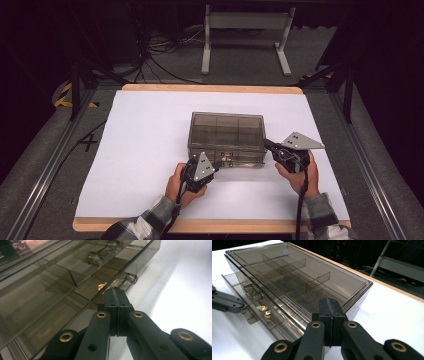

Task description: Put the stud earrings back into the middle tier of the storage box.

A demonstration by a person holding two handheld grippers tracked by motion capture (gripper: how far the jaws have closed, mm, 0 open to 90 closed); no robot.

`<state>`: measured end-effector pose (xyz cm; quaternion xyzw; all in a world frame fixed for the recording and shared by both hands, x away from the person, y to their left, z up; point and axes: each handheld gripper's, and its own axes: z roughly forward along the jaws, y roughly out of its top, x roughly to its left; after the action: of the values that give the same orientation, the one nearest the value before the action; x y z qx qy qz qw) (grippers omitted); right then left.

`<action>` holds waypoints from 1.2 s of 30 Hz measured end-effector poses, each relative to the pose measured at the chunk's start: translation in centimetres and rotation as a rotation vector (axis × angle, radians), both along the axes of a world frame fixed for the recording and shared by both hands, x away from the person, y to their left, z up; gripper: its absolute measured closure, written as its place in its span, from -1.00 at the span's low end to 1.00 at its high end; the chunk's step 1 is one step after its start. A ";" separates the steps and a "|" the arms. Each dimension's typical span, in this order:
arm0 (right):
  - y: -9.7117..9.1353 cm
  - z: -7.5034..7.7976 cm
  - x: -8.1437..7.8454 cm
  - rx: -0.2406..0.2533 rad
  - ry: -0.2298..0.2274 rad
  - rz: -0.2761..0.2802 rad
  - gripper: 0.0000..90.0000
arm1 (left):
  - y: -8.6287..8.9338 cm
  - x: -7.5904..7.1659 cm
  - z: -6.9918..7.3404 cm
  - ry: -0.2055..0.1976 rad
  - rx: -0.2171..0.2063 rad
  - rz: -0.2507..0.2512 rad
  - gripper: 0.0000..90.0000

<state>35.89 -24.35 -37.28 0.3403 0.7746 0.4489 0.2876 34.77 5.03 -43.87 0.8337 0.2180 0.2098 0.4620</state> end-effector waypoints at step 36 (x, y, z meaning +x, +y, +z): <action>0.0 0.0 -0.1 0.003 0.000 -0.002 1.00 | -0.6 1.7 0.0 -0.028 0.011 0.039 0.99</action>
<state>35.84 -24.32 -37.30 0.3414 0.7736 0.4498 0.2876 36.51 4.46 -43.91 0.8288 0.2264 0.2315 0.4563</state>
